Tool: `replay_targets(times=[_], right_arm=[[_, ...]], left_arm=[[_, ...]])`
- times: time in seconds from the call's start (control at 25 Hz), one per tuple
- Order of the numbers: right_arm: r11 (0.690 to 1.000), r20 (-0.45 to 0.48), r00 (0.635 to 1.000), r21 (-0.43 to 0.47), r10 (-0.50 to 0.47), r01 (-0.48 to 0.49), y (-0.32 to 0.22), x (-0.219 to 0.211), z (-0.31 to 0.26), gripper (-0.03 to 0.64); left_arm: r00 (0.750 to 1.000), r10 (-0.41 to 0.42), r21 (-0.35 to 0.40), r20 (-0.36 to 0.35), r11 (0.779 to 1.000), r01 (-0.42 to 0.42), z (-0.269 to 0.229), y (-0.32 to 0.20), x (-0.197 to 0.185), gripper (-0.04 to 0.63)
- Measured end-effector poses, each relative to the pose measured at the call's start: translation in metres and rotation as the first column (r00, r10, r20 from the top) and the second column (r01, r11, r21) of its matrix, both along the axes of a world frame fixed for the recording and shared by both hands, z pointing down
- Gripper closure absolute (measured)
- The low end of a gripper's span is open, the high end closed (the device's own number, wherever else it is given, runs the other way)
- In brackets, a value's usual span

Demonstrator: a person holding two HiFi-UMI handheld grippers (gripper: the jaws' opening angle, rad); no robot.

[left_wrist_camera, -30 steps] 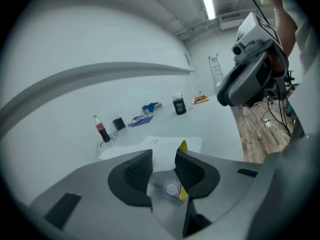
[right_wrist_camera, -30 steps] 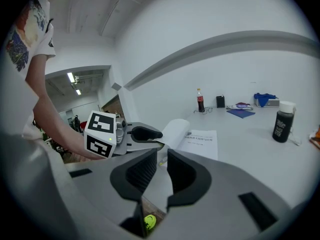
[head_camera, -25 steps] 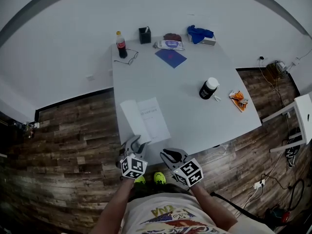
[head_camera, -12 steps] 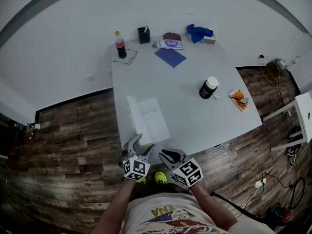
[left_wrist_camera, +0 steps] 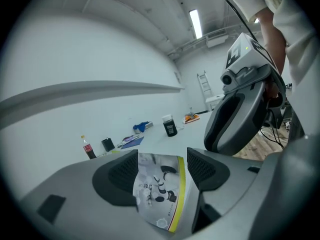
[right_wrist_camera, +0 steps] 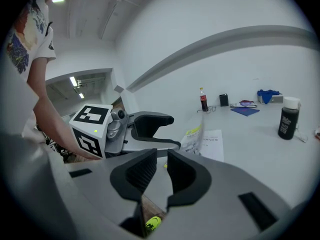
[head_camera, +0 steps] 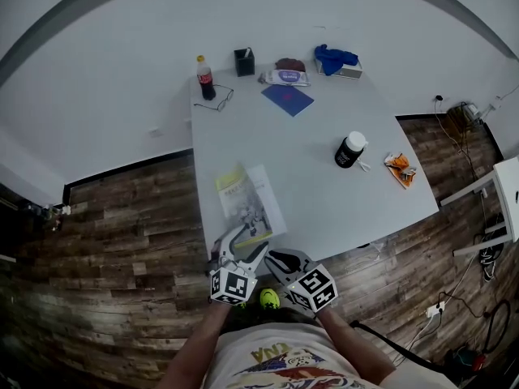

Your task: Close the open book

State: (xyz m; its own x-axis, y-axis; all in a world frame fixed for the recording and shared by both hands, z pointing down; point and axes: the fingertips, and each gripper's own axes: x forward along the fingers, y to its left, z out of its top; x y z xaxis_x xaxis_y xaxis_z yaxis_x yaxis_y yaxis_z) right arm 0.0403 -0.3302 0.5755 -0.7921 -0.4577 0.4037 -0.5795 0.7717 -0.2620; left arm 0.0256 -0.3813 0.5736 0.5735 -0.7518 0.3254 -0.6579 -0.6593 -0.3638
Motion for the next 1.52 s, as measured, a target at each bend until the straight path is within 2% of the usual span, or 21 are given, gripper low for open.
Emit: replay_targets(times=[0.24, 0.52, 0.64, 0.68, 0.72, 0.76, 0.8, 1.0, 1.24, 1.52], right_arm=[[1.0, 0.019, 1.0, 0.013, 0.0, 0.0, -0.001, 0.001, -0.009, 0.554], [0.998, 0.049, 0.999, 0.063, 0.001, -0.004, -0.004, -0.002, -0.021, 0.553], [0.997, 0.058, 0.998, 0.079, 0.006, -0.011, -0.006, -0.005, -0.029, 0.553], [0.996, 0.058, 0.998, 0.083, 0.005, -0.01, -0.006, -0.006, -0.032, 0.554], [0.996, 0.058, 0.998, 0.087, 0.003, -0.008, -0.007, -0.007, -0.034, 0.554], [0.996, 0.059, 0.998, 0.092, 0.003, -0.009, -0.008, -0.007, -0.037, 0.554], [0.995, 0.062, 0.998, 0.098, 0.005, -0.011, -0.009, -0.007, -0.04, 0.553], [0.99, 0.077, 0.997, 0.138, 0.004, -0.015, -0.018, -0.015, -0.056, 0.554], [0.98, 0.042, 0.999, 0.199, -0.014, 0.005, -0.018, -0.024, -0.066, 0.564], [0.983, 0.048, 0.999, 0.183, -0.007, -0.002, -0.017, -0.023, -0.063, 0.566]], left_arm=[[0.999, -0.014, -0.044, -0.031, 0.999, 0.013, -0.003, 0.006, -0.002, 0.316], [0.99, -0.065, -0.115, -0.126, 0.992, 0.05, -0.013, 0.015, -0.013, 0.326], [0.983, -0.064, -0.151, -0.173, 0.988, 0.037, -0.025, 0.023, -0.017, 0.348], [0.981, -0.058, -0.161, -0.186, 0.987, 0.028, -0.029, 0.028, -0.018, 0.376], [0.978, -0.051, -0.17, -0.2, 0.985, 0.016, -0.034, 0.034, -0.019, 0.433], [0.976, -0.043, -0.175, -0.215, 0.985, 0.005, -0.038, 0.039, -0.019, 0.529], [0.973, -0.036, -0.176, -0.229, 0.984, -0.005, -0.042, 0.044, -0.019, 0.566], [0.959, -0.053, -0.168, -0.278, 0.986, 0.006, -0.058, 0.053, -0.024, 0.583], [0.928, -0.111, -0.193, -0.354, 0.98, 0.044, -0.066, 0.053, -0.032, 0.583], [0.932, -0.127, -0.156, -0.34, 0.985, 0.078, -0.068, 0.049, -0.03, 0.583]])
